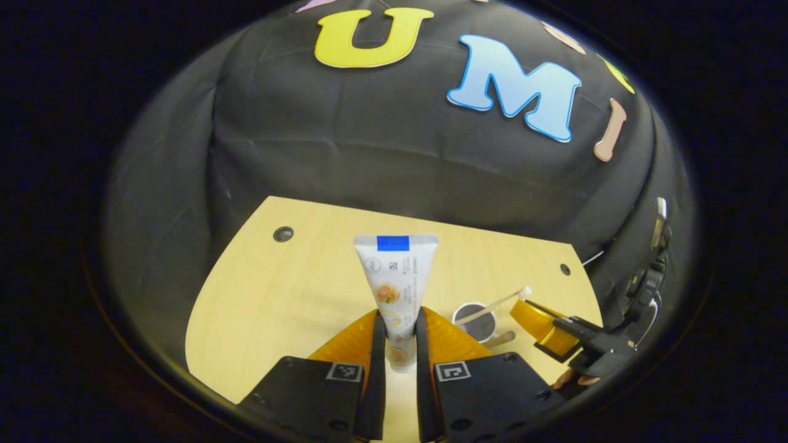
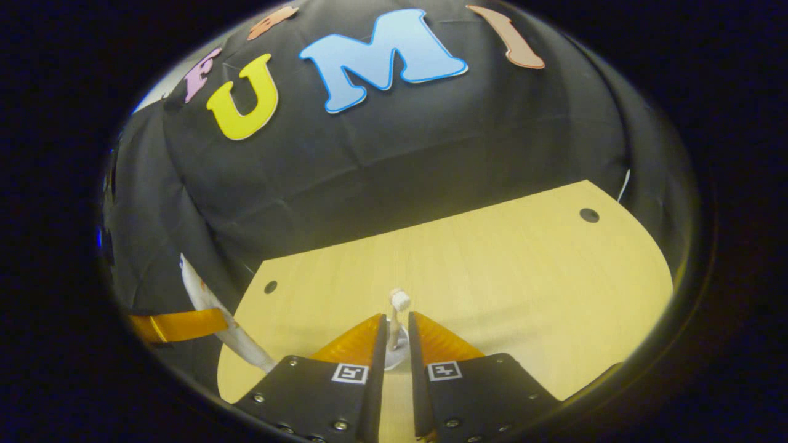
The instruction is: Put the toothbrush and toothpaste on the desktop into the cup, then pick up the cup and place it on the coaster on the desktop.
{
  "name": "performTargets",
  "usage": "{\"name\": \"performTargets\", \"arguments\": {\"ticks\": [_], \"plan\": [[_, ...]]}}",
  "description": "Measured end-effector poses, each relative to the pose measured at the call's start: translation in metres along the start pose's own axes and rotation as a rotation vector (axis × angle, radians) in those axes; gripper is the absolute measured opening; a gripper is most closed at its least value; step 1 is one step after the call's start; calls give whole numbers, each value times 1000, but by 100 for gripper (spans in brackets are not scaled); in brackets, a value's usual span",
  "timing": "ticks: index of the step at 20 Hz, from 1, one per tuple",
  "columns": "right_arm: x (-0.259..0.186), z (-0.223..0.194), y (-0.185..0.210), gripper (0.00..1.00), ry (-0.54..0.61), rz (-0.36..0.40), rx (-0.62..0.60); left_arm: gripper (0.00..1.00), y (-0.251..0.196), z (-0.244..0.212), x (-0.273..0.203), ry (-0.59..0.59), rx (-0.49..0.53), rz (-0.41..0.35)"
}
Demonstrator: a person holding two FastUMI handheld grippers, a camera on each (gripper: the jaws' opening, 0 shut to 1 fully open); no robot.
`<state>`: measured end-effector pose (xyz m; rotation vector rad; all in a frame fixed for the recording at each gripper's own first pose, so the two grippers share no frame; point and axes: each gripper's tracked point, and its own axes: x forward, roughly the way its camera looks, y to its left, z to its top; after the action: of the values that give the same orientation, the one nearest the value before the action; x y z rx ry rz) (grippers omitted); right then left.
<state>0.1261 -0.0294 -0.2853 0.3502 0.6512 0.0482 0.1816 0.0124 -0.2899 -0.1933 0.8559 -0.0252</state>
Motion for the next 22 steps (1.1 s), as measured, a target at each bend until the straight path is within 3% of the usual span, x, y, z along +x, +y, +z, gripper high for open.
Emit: {"name": "performTargets", "arguments": {"ticks": [6,10,19,21,22], "plan": [[-36,-10,-45,21,-15,-54,70,28,-8,29,52,-9,38,-60],[-59,-23,-76,21,-7,-100,106,28,-39,22,80,5,46,-84],[-105,-43,-148,21,12,-228,149,28,-57,4,125,50,68,-55],[-113,-46,-161,21,17,-250,156,34,-60,-1,133,53,81,-49],[-114,-48,-167,21,21,-259,159,29,-62,-3,135,54,80,-50]]}}
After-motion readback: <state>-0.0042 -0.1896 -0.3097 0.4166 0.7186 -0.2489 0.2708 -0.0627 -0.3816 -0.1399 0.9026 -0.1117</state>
